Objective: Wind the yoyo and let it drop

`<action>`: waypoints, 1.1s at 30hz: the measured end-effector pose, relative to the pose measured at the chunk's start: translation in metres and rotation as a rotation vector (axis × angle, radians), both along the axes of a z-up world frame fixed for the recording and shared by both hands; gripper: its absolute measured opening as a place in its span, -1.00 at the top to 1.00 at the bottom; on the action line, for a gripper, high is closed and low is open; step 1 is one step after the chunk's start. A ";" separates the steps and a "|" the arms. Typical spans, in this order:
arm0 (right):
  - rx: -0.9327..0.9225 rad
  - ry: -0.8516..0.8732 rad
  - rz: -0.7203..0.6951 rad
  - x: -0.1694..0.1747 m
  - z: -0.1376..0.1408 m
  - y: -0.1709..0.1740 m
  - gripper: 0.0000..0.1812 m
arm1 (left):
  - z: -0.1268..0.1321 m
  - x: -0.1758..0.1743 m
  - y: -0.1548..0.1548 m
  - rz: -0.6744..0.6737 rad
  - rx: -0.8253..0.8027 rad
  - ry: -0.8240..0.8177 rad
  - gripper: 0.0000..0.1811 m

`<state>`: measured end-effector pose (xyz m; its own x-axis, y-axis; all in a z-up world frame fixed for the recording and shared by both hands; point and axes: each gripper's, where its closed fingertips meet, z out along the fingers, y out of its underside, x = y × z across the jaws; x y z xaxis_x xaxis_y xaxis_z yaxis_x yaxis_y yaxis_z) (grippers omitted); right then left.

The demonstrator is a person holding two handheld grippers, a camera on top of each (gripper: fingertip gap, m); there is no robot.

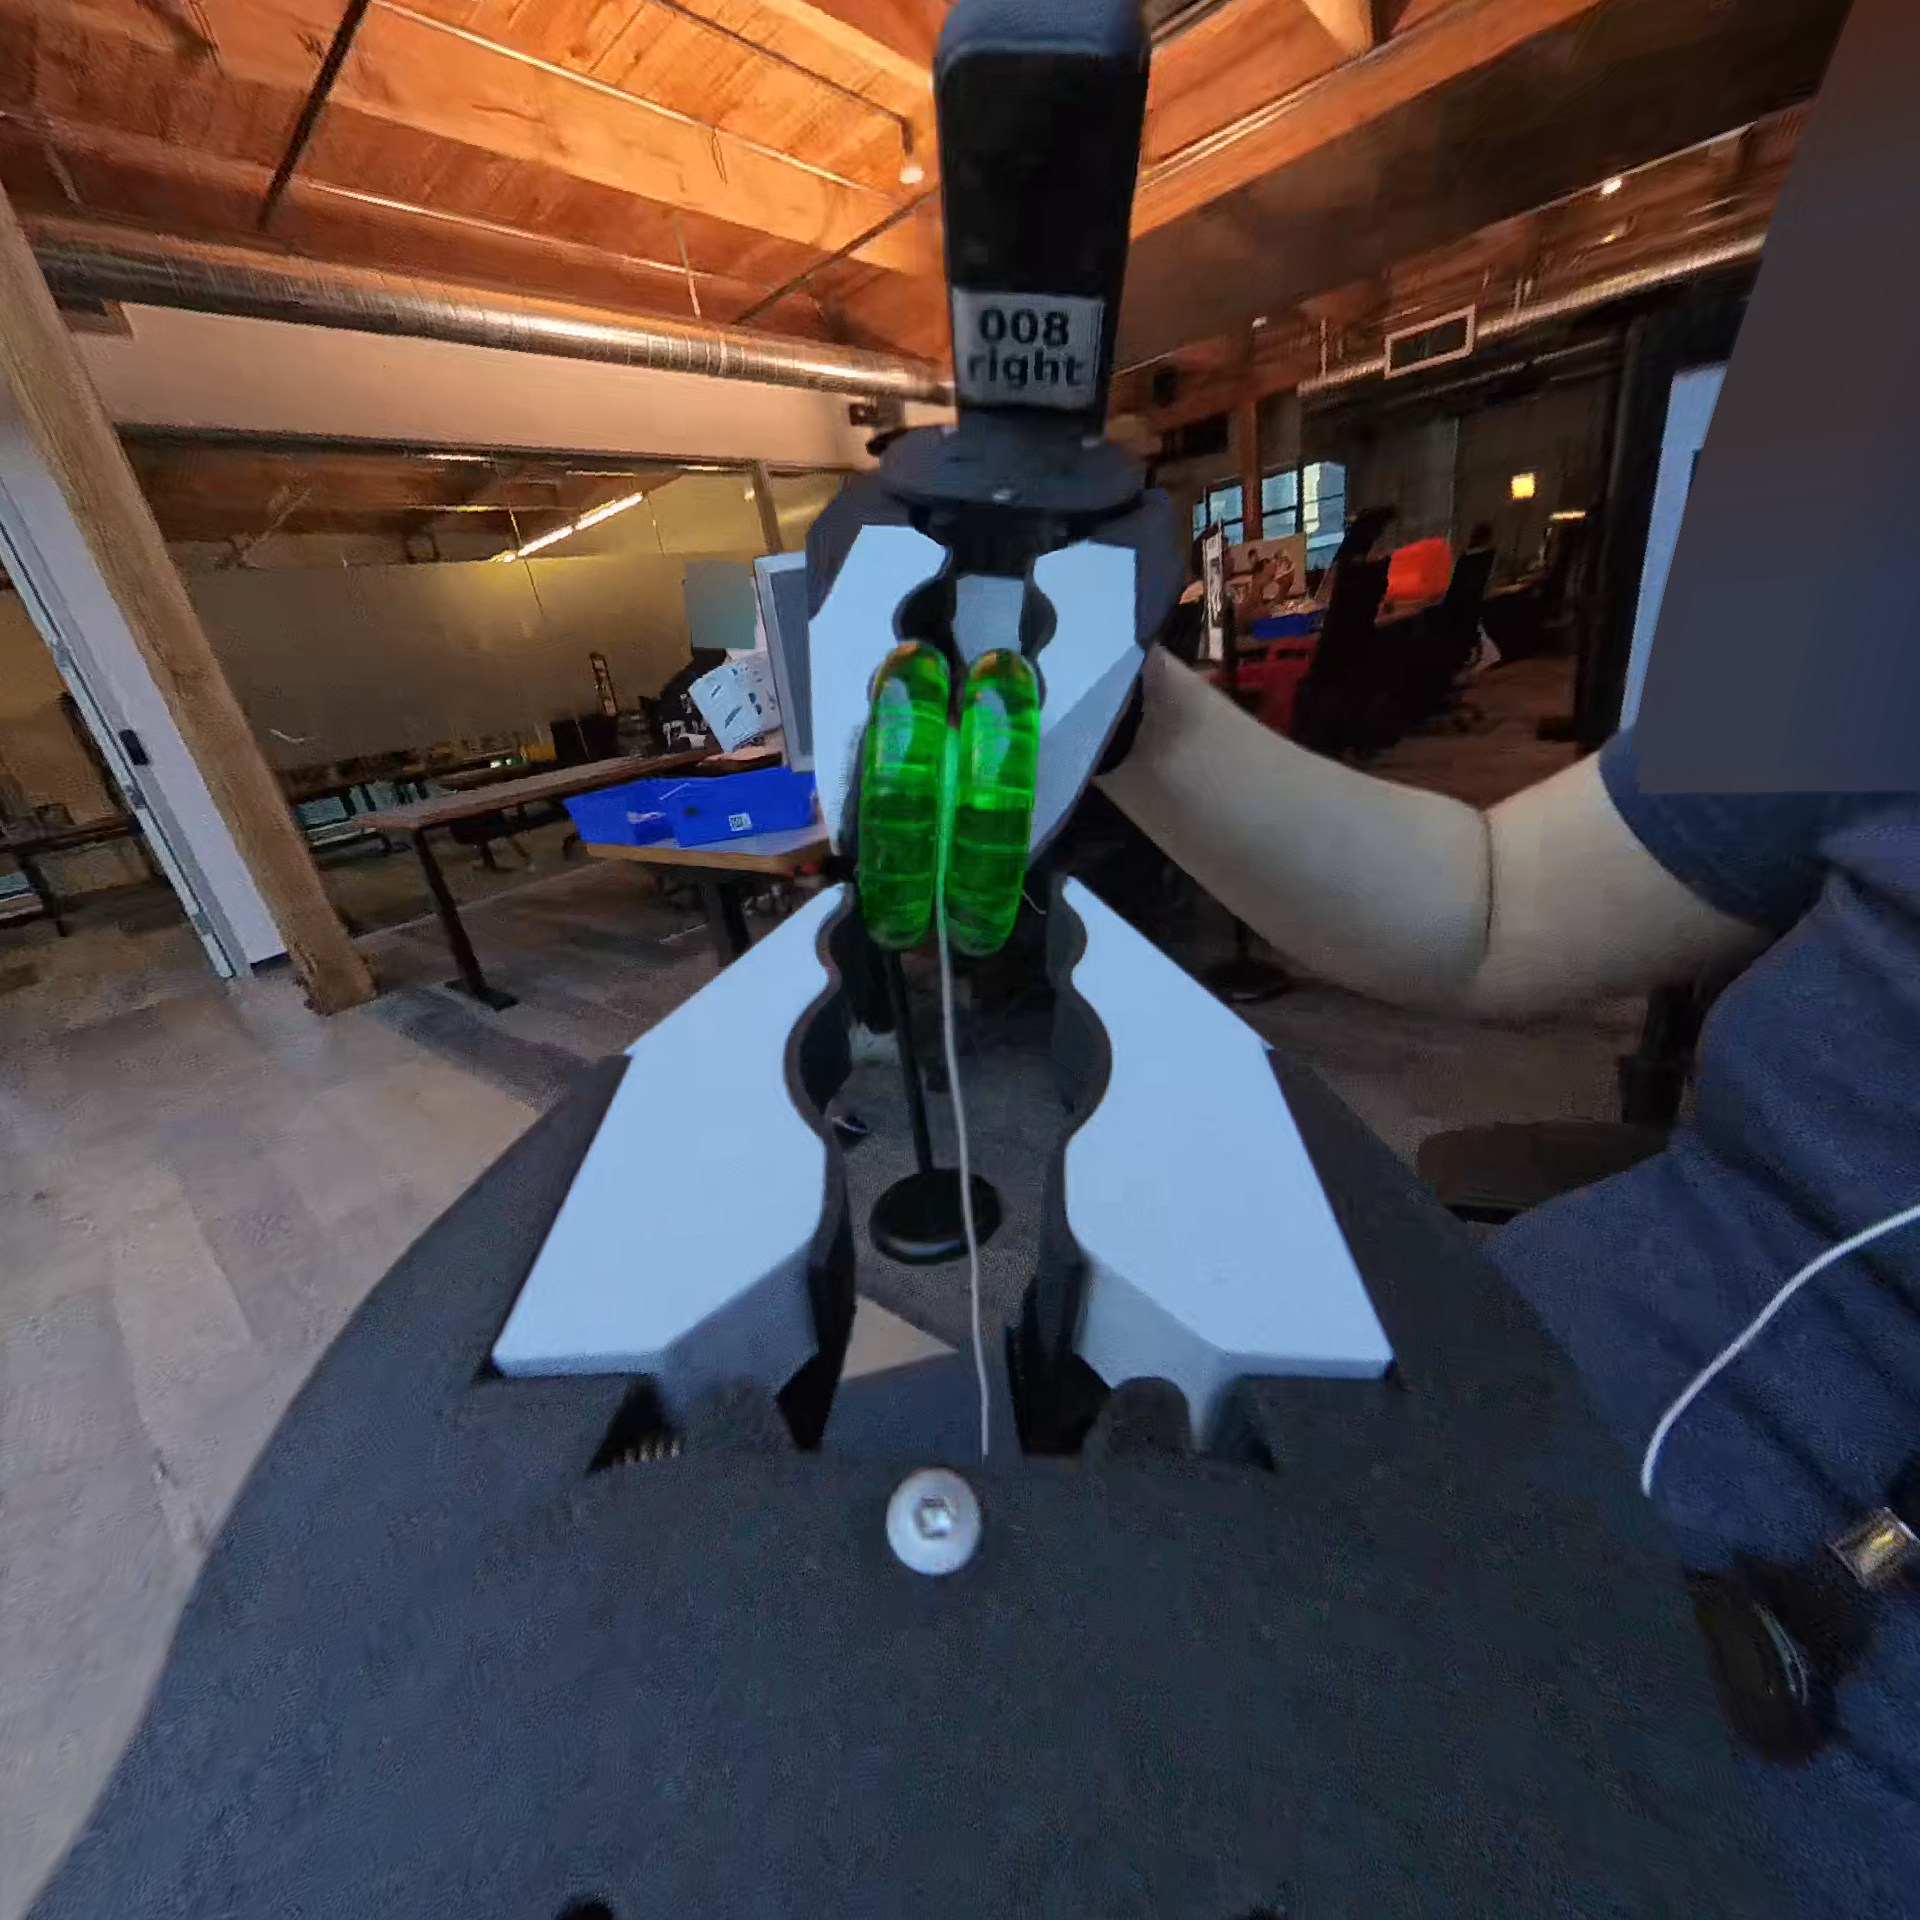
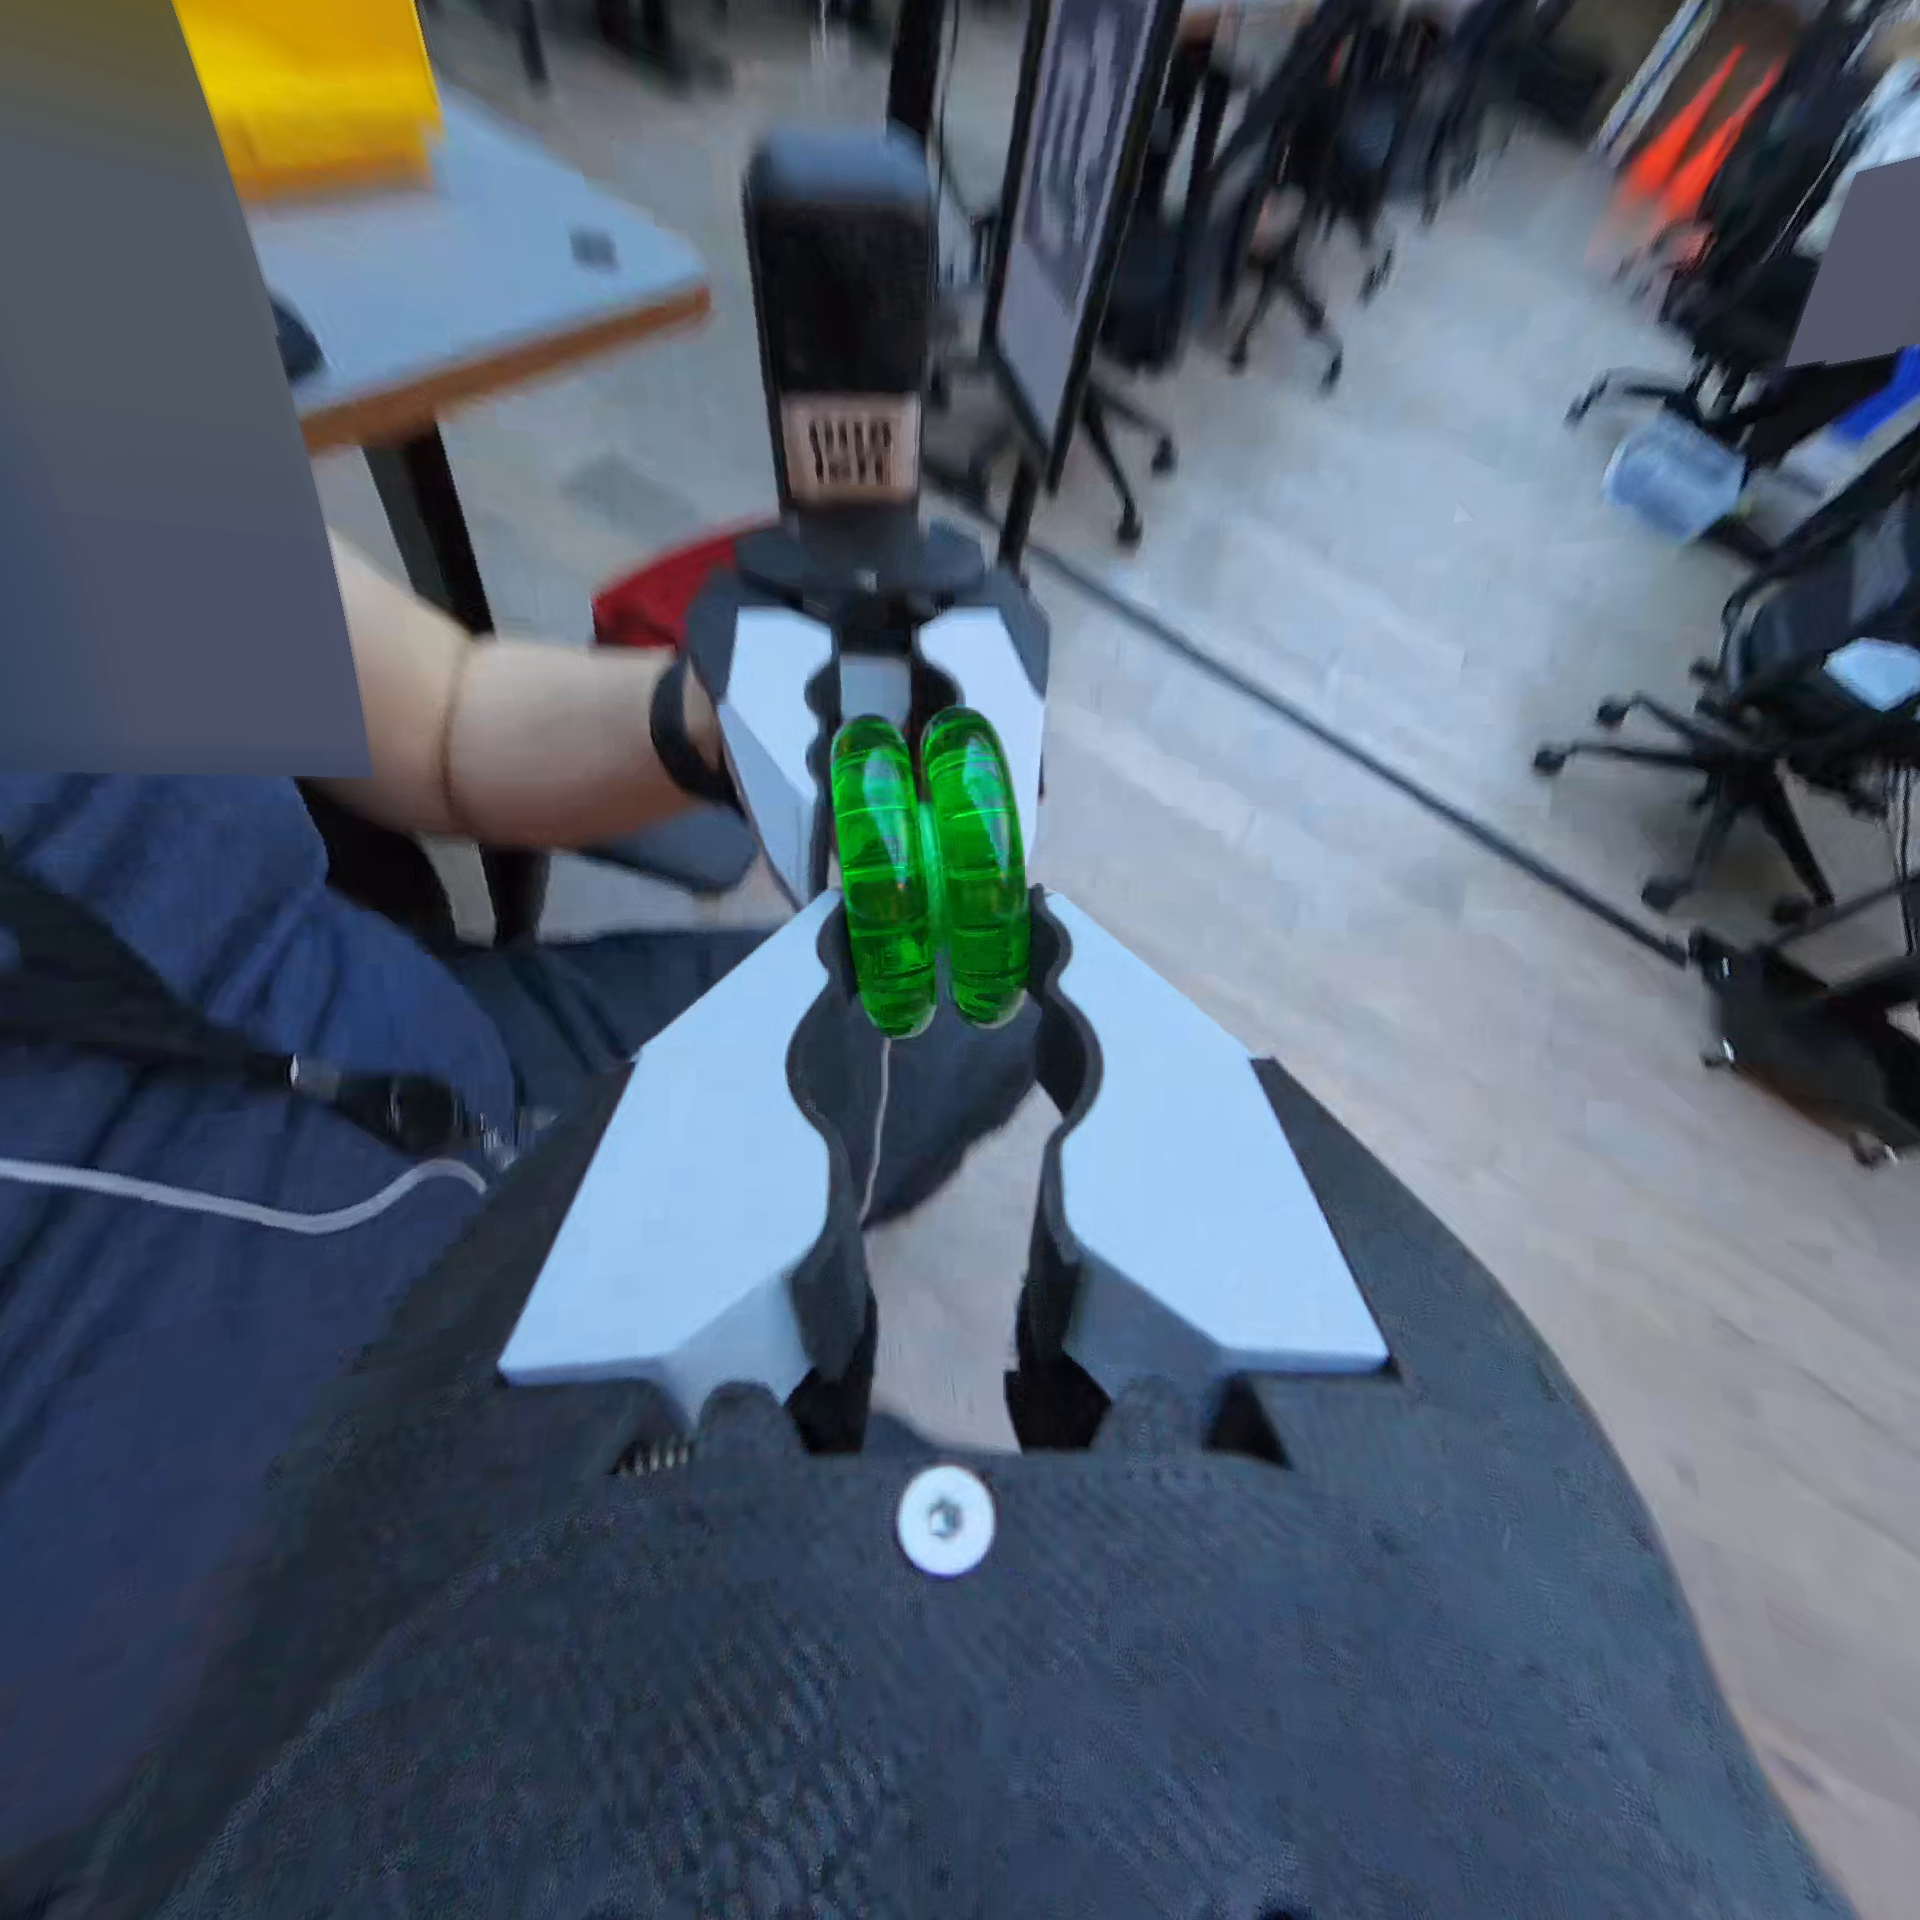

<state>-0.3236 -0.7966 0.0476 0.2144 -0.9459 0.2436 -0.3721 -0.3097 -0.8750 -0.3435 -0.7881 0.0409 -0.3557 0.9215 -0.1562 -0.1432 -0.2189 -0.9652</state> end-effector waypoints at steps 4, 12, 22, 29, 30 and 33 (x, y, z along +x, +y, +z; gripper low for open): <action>0.228 -0.400 0.060 0.016 0.032 0.009 0.69 | 0.011 -0.001 0.001 0.021 -0.032 0.070 0.58; 0.317 -0.321 0.096 0.021 0.014 0.008 0.61 | 0.017 0.011 -0.003 0.035 -0.028 0.108 0.68; -0.805 0.504 -0.114 0.012 -0.020 -0.033 0.48 | -0.028 0.032 -0.036 0.513 -0.141 -0.503 0.68; -1.046 0.649 -0.109 0.020 -0.046 -0.036 0.65 | -0.039 0.025 -0.034 0.597 -0.251 -0.670 0.68; -1.029 0.614 -0.120 0.020 -0.042 -0.035 0.66 | -0.034 0.025 -0.032 0.608 -0.281 -0.656 0.67; -0.905 0.392 -0.125 0.024 -0.017 -0.021 0.68 | -0.003 0.022 -0.015 0.532 -0.306 -0.435 0.63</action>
<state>-0.2994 -0.8176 0.0308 0.3458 -0.4595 0.8181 -0.6599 -0.7390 -0.1361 -0.3211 -0.8033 0.0384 -0.5884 0.5349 -0.6063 0.4378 -0.4197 -0.7951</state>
